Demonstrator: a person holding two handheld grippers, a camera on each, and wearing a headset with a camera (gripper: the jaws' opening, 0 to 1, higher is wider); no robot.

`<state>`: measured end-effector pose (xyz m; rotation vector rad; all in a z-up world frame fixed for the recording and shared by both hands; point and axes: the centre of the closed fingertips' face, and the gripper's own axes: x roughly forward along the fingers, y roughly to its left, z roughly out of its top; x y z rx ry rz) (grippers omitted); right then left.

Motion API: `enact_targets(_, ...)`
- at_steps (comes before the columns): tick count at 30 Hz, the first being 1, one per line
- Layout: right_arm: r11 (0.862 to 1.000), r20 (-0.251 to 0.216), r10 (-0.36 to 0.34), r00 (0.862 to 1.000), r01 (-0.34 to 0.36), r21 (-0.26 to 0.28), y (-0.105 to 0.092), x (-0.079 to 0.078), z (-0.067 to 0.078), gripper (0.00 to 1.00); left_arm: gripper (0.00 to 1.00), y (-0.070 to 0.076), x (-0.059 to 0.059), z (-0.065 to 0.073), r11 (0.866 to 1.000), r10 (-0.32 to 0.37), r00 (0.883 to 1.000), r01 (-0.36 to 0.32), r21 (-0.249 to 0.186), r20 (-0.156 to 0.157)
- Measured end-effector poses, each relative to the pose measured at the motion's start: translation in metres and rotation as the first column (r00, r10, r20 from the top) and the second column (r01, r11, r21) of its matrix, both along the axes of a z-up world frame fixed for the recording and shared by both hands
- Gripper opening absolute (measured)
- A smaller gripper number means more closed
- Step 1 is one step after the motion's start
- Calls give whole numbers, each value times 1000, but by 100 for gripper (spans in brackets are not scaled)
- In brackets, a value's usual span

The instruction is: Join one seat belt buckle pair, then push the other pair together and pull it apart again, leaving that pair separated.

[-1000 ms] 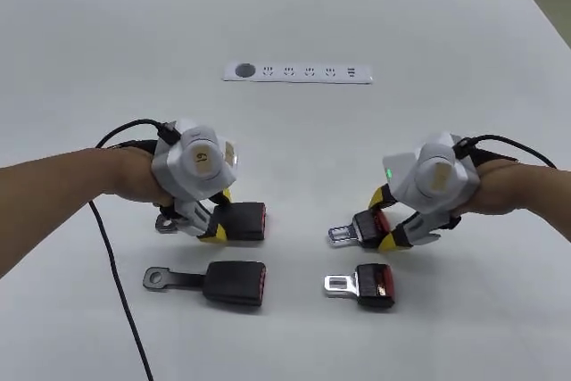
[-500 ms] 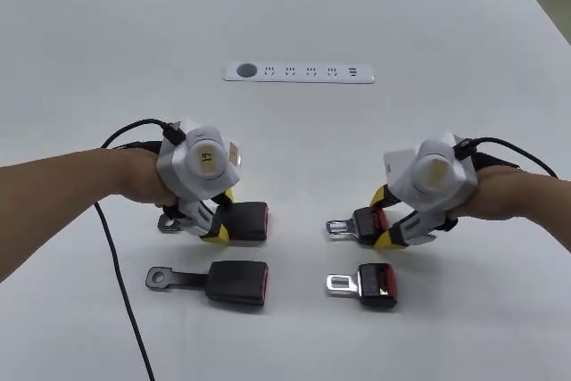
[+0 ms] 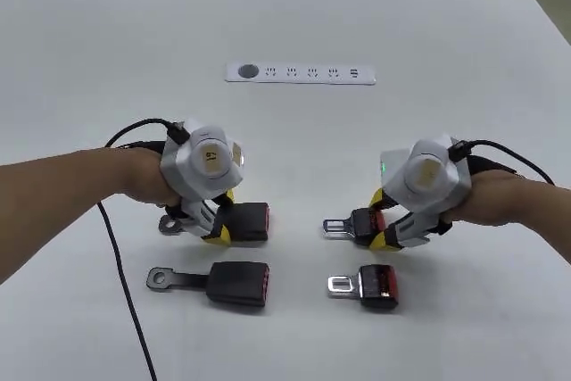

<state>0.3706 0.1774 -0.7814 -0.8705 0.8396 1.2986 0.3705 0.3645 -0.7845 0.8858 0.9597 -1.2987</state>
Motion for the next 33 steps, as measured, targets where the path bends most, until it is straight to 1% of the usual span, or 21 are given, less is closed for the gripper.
enact_targets(9, 1000, 4, -8, 1000, 8, 12, 9, 1, 1, 31, 33, 0, 0, 0, 1000, 16, 1000, -16, -5, -4)
enact_targets(11, 1000, 7, -8, 1000, 8, 16, 12, -1, 2, 31, 33, -1, -2, 1, 1000, 16, 1000, -16, -5, -4)
enact_targets(15, 1000, 10, -11, 1000, 11, 23, 17, 1, 3, 31, 33, -2, -3, 1, 1000, 13, 1000, -13, -3, -6)
enact_targets(21, 1000, 12, -5, 1000, 5, 31, 24, 2, 4, 31, 33, -2, -2, 1, 1000, 8, 1000, -8, -5, -6)
enact_targets(23, 999, 14, -2, 1000, 2, 32, 27, 1, 4, 31, 33, -3, -3, 1, 1000, 7, 1000, -7, -5, -6)
enact_targets(27, 999, 14, 1, 1000, -2, 39, 33, -2, 7, 30, 33, -2, -1, 0, 1000, 3, 1000, -3, -5, -6)
enact_targets(33, 999, 16, 5, 1000, -6, 45, 37, -1, 8, 30, 32, -2, -1, 0, 1000, 0, 1000, 0, -3, -6)
